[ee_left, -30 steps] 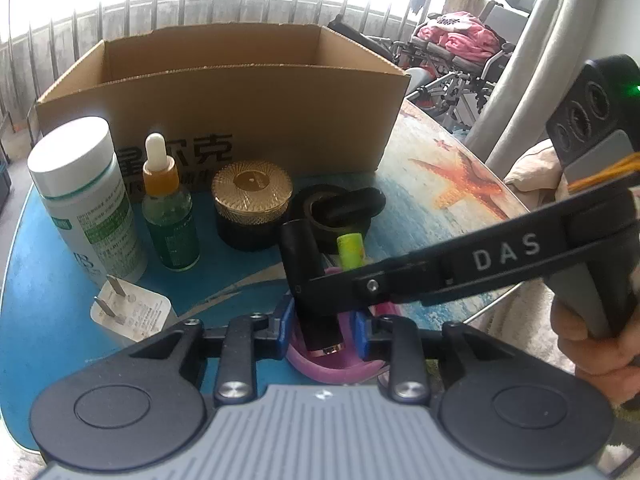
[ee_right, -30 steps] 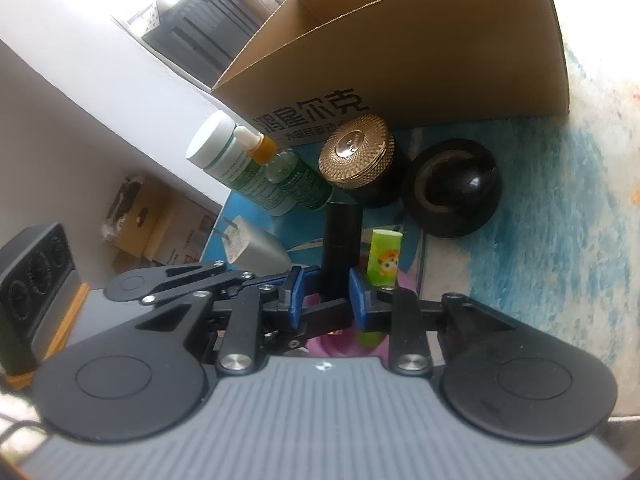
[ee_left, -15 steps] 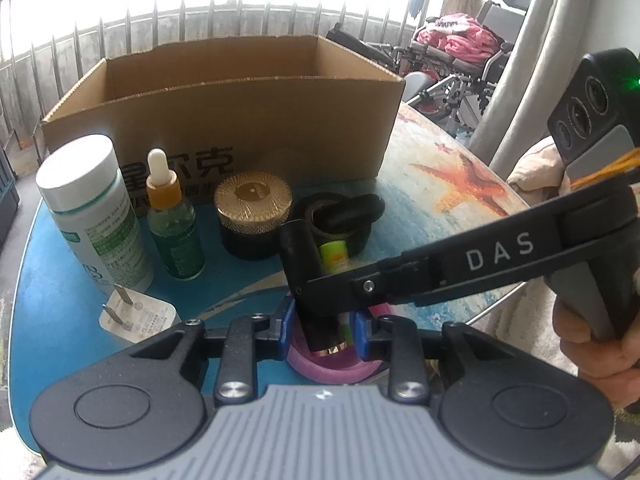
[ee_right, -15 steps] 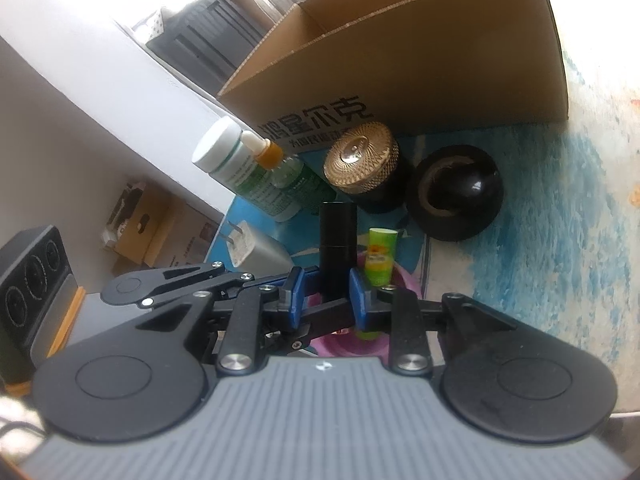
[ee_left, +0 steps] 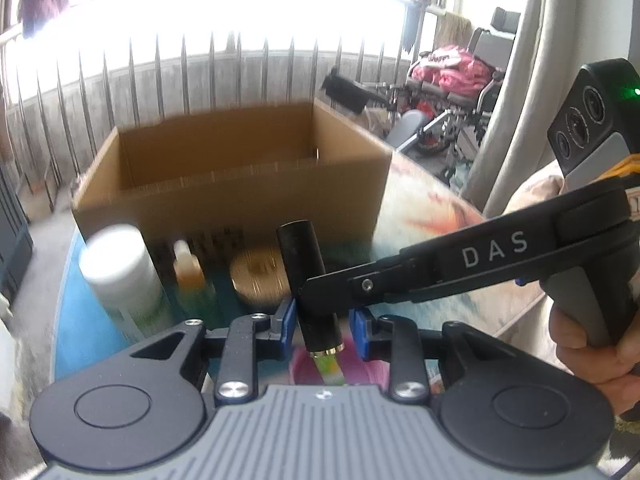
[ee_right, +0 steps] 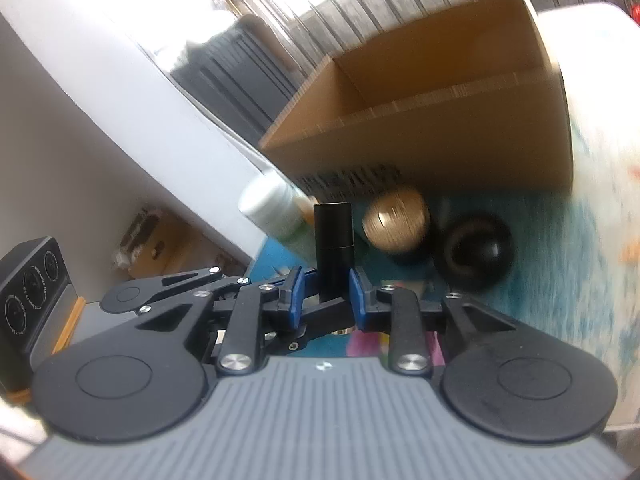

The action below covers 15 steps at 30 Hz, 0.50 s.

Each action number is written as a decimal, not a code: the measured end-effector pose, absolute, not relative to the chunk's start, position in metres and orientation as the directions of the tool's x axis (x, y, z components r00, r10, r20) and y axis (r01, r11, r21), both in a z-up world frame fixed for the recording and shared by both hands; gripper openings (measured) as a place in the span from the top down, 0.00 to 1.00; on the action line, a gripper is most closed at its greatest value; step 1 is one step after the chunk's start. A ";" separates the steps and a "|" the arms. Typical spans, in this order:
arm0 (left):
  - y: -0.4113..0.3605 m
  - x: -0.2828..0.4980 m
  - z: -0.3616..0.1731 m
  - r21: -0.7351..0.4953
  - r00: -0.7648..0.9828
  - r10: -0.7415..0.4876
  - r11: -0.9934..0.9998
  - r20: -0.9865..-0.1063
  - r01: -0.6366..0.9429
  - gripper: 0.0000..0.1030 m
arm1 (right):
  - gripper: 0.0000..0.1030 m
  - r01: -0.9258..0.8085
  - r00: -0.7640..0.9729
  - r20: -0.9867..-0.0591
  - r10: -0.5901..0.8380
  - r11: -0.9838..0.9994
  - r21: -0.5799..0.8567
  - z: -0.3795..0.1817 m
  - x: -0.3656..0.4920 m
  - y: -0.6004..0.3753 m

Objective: Organize rigid objects
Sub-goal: 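Carry the black cylinder into the cardboard box and open the right gripper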

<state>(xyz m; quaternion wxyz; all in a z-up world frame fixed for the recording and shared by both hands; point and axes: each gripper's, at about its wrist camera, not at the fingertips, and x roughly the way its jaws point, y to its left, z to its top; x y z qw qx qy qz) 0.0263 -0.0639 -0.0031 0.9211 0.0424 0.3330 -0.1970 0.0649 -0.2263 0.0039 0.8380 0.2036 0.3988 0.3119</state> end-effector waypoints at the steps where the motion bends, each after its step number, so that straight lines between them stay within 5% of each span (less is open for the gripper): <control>1: -0.064 0.028 0.003 -0.041 0.710 -0.331 0.919 -0.622 0.392 0.71 | 0.76 -0.370 0.497 -0.531 0.686 0.721 0.586 0.012 0.067 -0.226; 11: -0.061 0.068 0.072 0.050 0.766 -0.272 0.929 -0.582 0.368 0.71 | 0.76 -0.455 0.531 -0.473 0.703 0.708 0.540 0.084 0.119 -0.214; 15: -0.052 0.106 0.091 0.035 0.731 -0.253 0.935 -0.633 0.354 0.70 | 0.76 -0.455 0.487 -0.482 0.729 0.682 0.573 0.098 0.162 -0.207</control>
